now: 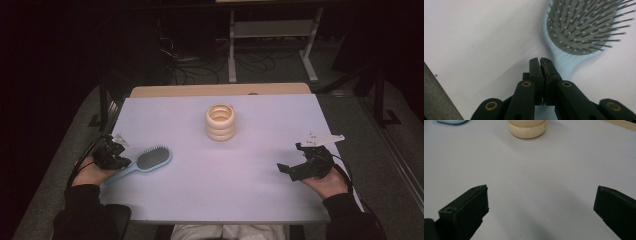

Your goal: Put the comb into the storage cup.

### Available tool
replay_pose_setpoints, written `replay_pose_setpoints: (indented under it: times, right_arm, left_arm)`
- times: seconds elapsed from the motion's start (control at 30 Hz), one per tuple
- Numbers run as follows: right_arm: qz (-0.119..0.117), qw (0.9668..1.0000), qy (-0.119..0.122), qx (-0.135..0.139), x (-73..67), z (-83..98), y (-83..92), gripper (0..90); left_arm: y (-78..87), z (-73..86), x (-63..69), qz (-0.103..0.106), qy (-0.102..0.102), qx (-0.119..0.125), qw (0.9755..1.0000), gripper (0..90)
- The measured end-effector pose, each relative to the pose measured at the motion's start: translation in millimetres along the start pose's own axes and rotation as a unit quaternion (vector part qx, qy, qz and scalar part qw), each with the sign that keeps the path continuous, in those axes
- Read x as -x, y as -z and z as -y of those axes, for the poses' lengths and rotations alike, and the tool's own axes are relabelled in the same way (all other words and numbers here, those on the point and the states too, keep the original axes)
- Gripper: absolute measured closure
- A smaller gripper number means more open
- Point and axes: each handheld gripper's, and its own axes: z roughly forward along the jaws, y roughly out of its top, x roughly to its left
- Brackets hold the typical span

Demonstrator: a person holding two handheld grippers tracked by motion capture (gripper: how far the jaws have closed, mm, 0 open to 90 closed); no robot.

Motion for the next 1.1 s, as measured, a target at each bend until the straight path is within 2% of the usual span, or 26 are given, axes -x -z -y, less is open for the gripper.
replay_pose_setpoints:
  times: [0.1, 0.2, 0.4, 0.47, 0.63, 0.73, 0.87, 1.03, 1.1]
  right_arm:
    - [-0.001, 1.0000, -0.001, 0.000, 0.2, 0.0, 0.0, 0.0]
    - [-0.002, 1.0000, -0.001, -0.002, 0.4, 0.4, -0.5, 0.0]
    - [-0.003, 1.0000, -0.001, -0.001, 0.2, 0.3, -0.2, 0.0]
    - [-0.003, 1.0000, -0.001, 0.000, 0.5, 0.4, 0.1, 0.0]
    - [-0.008, 1.0000, 0.001, -0.003, 0.4, 0.2, -1.3, 0.0]
    - [-0.010, 0.9999, 0.002, -0.005, -0.3, 0.0, -2.1, 0.0]
    - [-0.011, 0.9999, 0.002, -0.006, -0.3, -0.1, -2.5, 0.0]
    - [-0.014, 0.9999, 0.004, -0.007, -0.5, -0.1, -3.1, 0.0]
    - [-0.014, 0.9999, 0.004, -0.007, -0.5, -0.2, -3.1, 0.0]
  left_arm:
    - [4.0, 2.7, -0.1, 0.011, -0.007, 0.013, 0.9998, 85.9]
    - [5.6, 4.0, 0.4, 0.037, -0.018, 0.031, 0.9987, 84.2]
    - [8.2, 2.0, 0.8, 0.034, -0.029, 0.022, 0.9988, 81.2]
    - [9.5, 3.1, -1.1, 0.033, -0.026, 0.017, 0.9990, 77.9]
    - [10.6, 14.6, -7.5, 0.060, -0.005, 0.024, 0.9979, 63.4]
    - [9.6, 19.6, -8.6, 0.059, -0.005, 0.029, 0.9978, 53.4]
    - [8.3, 21.7, -7.4, 0.069, -0.010, 0.042, 0.9967, 45.9]
    - [3.5, 22.2, -4.3, 0.068, -0.034, 0.038, 0.9964, 47.4]
    - [1.7, 22.3, -4.3, 0.063, -0.037, 0.036, 0.9967, 47.4]
